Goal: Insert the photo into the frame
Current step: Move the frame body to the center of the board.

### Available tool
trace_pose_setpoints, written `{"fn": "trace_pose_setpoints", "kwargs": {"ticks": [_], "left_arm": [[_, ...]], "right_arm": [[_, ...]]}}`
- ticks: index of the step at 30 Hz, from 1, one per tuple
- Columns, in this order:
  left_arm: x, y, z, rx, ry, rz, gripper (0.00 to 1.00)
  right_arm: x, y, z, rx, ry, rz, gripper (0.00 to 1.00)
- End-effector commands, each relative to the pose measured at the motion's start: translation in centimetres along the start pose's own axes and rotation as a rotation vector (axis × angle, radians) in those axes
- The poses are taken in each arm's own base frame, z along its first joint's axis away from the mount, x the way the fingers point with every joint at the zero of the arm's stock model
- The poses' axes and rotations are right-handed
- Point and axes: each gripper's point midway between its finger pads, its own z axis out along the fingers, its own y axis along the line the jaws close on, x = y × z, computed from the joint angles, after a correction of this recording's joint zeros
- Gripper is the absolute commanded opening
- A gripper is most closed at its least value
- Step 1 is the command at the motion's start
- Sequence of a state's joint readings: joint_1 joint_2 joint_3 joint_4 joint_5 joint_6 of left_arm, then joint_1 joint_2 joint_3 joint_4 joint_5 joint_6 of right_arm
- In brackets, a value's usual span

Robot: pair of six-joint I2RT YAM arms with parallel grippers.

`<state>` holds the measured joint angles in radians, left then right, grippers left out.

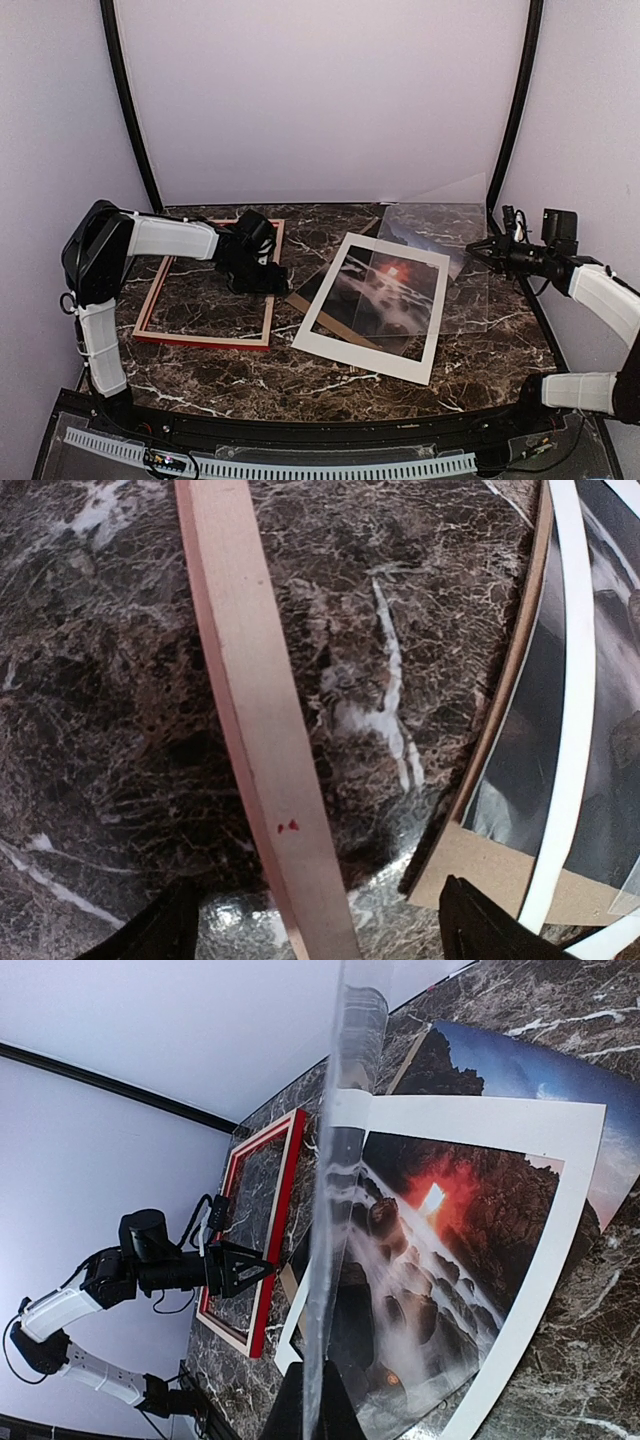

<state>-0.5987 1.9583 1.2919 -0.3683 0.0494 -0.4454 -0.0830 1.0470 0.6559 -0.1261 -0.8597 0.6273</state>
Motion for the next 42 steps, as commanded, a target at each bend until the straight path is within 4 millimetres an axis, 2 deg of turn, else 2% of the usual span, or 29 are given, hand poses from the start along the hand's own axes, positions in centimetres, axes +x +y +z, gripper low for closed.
{"fn": "trace_pose_setpoints", "kwargs": {"ticks": [1, 6, 17, 21, 25, 29, 32, 38, 42], "left_arm": [[0.9, -1.0, 0.2, 0.045, 0.044, 0.008, 0.85], [2.1, -3.2, 0.5, 0.084, 0.057, 0.035, 0.81], [9.0, -9.8, 1.1, 0.127, 0.135, 0.028, 0.80], [10.0, -12.5, 1.1, 0.182, 0.134, 0.036, 0.81], [9.6, -14.8, 1.0, 0.241, 0.126, 0.053, 0.81], [8.6, -17.6, 0.6, 0.340, 0.109, 0.050, 0.81], [7.5, -19.3, 0.6, 0.404, 0.087, 0.026, 0.82], [5.8, -21.1, 1.3, 0.449, 0.051, -0.005, 0.84], [5.1, -21.7, 0.9, 0.455, 0.041, 0.022, 0.86]], "right_arm": [[-0.7, 1.3, -0.2, -0.029, -0.016, -0.046, 0.00], [-0.6, 0.8, 0.0, -0.025, -0.013, -0.038, 0.00], [-0.4, 0.6, 0.1, -0.018, -0.003, -0.040, 0.00], [-0.4, 0.5, 0.1, -0.006, 0.002, -0.043, 0.00], [-0.6, 0.8, 0.0, -0.007, 0.005, -0.048, 0.00], [-1.4, 1.3, -0.2, 0.005, 0.000, -0.060, 0.00], [-2.1, 0.9, -0.3, 0.068, -0.005, -0.066, 0.00], [-2.4, 0.5, -0.4, 0.100, -0.002, -0.060, 0.00], [-2.6, 1.5, -0.5, 0.081, 0.009, -0.080, 0.00]]}}
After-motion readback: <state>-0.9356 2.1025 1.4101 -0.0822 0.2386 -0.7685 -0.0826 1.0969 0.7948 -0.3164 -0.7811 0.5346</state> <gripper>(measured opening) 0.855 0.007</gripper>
